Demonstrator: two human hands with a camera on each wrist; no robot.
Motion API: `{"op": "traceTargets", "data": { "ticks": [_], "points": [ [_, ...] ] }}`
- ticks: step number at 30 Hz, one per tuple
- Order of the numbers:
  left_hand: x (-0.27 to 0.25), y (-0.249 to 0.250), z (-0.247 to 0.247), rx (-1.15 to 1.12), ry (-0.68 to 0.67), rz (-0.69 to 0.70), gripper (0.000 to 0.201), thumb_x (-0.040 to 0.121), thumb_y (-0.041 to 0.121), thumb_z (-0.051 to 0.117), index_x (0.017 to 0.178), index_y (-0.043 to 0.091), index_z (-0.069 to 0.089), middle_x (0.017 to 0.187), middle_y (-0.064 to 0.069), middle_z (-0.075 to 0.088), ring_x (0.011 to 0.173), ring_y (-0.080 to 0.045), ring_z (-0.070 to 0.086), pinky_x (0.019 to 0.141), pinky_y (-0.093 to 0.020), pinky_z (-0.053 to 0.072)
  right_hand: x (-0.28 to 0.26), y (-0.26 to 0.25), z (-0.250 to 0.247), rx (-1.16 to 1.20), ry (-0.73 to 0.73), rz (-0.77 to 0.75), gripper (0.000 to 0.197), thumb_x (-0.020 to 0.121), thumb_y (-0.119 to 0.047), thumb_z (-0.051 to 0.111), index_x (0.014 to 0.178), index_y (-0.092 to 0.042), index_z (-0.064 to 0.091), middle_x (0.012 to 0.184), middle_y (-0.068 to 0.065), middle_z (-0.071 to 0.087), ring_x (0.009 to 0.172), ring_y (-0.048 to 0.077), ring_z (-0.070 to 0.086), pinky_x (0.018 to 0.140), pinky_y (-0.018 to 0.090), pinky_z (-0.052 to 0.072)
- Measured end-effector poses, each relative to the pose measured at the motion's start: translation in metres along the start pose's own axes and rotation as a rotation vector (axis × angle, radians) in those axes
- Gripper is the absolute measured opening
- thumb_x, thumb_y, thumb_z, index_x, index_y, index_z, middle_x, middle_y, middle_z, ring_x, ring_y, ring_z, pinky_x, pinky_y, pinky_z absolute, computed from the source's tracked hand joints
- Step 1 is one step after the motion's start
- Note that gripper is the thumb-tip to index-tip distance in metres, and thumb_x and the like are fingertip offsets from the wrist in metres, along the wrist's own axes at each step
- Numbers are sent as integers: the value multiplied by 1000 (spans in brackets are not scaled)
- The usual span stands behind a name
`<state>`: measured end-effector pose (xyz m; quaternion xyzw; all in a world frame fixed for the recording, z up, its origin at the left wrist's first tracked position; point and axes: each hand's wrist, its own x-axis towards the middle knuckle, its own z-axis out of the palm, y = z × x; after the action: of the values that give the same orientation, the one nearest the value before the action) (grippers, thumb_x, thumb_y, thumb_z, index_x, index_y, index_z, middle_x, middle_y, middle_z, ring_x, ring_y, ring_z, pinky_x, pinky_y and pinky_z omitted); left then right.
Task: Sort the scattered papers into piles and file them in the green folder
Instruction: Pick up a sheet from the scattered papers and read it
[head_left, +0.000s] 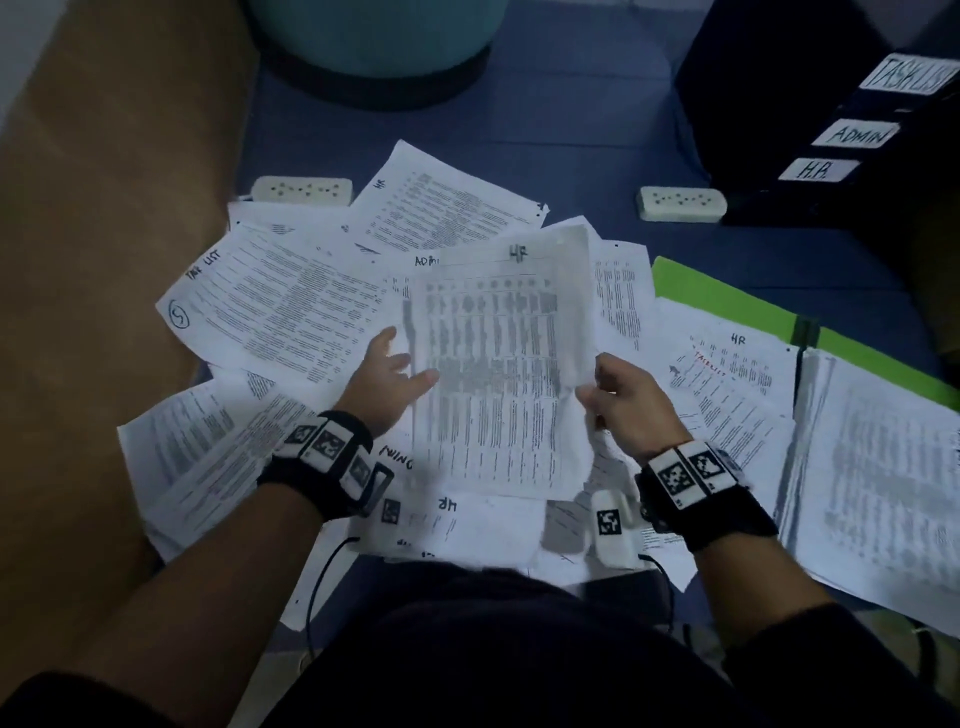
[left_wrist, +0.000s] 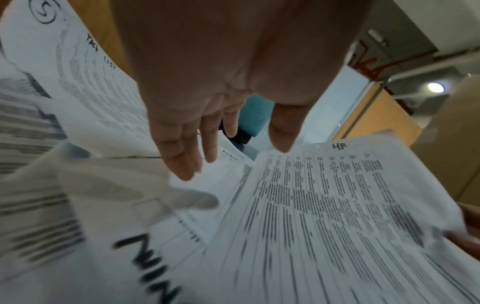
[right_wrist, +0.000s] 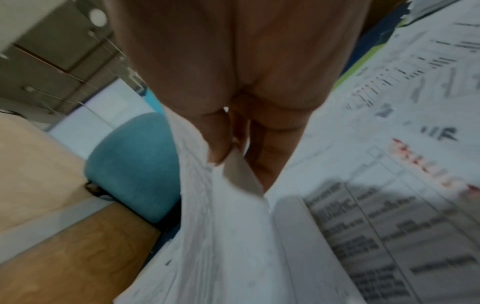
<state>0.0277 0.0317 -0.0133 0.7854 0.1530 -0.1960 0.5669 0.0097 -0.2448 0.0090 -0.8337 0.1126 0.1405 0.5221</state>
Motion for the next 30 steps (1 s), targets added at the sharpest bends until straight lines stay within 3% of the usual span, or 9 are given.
{"op": "traceTargets", "data": {
  "ticks": [4,8,10,12,16,21,24,27,30],
  "points": [
    [4,11,-5,-109,110,-43,70,80,19,71,139,10,34,134,-20,50,120,-39,52,93,-52,49,0,-11,4,123,-135,19,26,91,0,56,69,-13,50,56,-11,48,54,9,47,55,25,44],
    [1,-2,-19,27,242,-31,8,85,7,63,91,11,58,90,-8,66,90,-34,65,72,-41,55,31,12,17,104,66,194,14,90,-29,63,92,-15,59,89,4,65,84,27,63,75,35,52],
    [3,-15,-30,115,280,-53,16,82,17,65,91,5,58,92,-16,67,87,-37,65,75,-52,56,49,22,31,-238,176,332,52,83,-45,67,116,-8,51,115,10,60,107,30,58,89,37,47],
    [2,-22,-35,168,280,-45,15,84,12,63,95,3,58,96,-24,66,86,-40,65,76,-58,54,56,21,50,-479,207,444,84,73,-53,74,129,-1,38,128,17,48,118,33,49,89,41,45],
    [-5,-22,-38,88,283,-57,14,88,2,59,94,14,59,93,-12,67,88,-32,65,84,-50,54,55,15,74,-469,286,478,71,73,-28,81,124,-5,37,122,13,50,113,32,51,87,44,48],
    [-8,-20,-41,54,282,-37,16,90,1,57,103,10,60,90,-5,64,84,-24,61,76,-36,49,47,29,56,-190,340,281,24,82,3,51,97,-14,41,89,11,61,72,26,59,66,38,56],
    [-5,-21,-38,45,254,-24,17,90,2,58,102,14,60,89,-2,65,85,-23,63,79,-38,51,42,33,37,-279,343,217,14,85,2,42,75,-8,45,86,12,67,73,27,61,66,30,51],
    [-3,-18,-30,46,224,-12,19,89,2,58,101,17,59,84,7,64,79,-12,62,75,-31,50,40,35,18,-335,335,209,22,84,7,41,78,-3,61,92,9,70,76,22,59,69,20,42],
    [0,-13,-25,33,202,-3,18,89,1,59,99,15,60,85,6,65,79,-15,63,73,-31,51,37,34,3,-410,379,189,23,91,3,46,96,-2,68,98,20,68,83,28,60,71,24,42]
  ]
}}
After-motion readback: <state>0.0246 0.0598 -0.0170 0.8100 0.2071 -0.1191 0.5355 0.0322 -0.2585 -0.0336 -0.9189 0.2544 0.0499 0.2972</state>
